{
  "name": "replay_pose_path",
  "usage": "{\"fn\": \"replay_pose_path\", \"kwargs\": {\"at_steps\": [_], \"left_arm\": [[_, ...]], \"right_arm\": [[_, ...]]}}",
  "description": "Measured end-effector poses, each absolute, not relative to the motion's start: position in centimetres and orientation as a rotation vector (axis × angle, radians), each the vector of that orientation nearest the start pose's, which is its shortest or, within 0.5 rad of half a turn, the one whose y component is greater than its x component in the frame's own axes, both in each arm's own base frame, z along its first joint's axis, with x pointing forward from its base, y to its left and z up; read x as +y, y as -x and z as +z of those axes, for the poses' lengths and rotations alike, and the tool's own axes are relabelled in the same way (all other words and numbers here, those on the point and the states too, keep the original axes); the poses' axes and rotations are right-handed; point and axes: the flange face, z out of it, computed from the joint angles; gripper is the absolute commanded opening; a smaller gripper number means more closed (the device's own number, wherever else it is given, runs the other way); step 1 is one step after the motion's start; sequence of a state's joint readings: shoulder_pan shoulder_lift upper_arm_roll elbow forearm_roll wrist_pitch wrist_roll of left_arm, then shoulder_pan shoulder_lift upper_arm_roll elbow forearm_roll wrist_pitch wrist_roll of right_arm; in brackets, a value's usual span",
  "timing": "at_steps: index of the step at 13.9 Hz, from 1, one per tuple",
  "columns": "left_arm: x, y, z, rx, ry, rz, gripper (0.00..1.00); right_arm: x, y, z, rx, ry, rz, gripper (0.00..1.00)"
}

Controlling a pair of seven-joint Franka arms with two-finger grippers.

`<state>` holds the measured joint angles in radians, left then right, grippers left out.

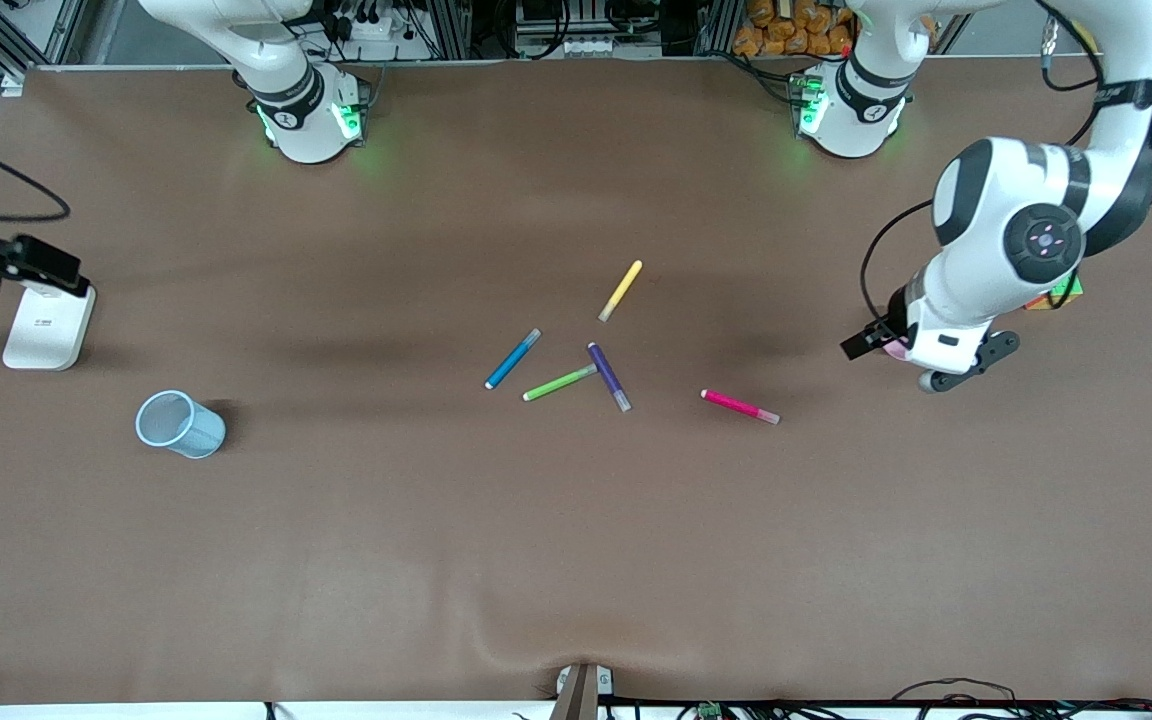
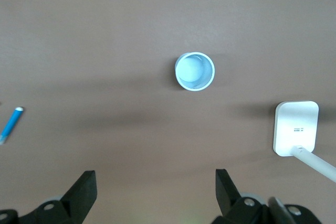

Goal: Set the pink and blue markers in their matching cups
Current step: 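Move the left gripper past the pink cup toward the pink marker, then grasp the pink marker with the left gripper while the right gripper reaches markers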

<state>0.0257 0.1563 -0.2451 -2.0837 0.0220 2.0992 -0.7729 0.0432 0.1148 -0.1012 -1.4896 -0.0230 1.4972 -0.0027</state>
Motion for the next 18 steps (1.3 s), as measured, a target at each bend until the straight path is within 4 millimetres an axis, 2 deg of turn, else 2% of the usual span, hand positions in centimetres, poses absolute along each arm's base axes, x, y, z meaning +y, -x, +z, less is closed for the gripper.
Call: {"fn": "replay_pose_path", "kwargs": {"at_steps": [3, 6, 9, 13, 15, 18], "left_arm": [[-12.2, -54.9, 30.5, -0.956, 2.948, 0.227, 1.0], [-12.7, -55.8, 27.6, -1.149, 2.95, 0.294, 1.0], [-13.1, -56.9, 25.9, -1.32, 2.961, 0.386, 1.0], [-13.8, -58.1, 23.6, -1.438, 2.95, 0.49, 1.0], [-14.1, -58.9, 22.2, -1.478, 2.944, 0.534, 1.0], [-14.4, -59.7, 20.0, -1.547, 2.922, 0.612, 0.98]], "right_arm": [[-3.2, -59.2, 56.5, 0.081, 3.181, 0.238, 1.0], [-3.3, -59.2, 56.0, 0.084, 3.179, 0.265, 1.0], [-2.1, -59.3, 55.7, 0.089, 3.18, 0.278, 1.0], [1.6, -59.8, 53.9, 0.179, 3.191, 0.325, 1.0], [3.9, -60.1, 52.1, 0.233, 3.197, 0.37, 1.0], [8.4, -60.1, 49.0, 0.351, 3.162, 0.455, 1.0]]}}
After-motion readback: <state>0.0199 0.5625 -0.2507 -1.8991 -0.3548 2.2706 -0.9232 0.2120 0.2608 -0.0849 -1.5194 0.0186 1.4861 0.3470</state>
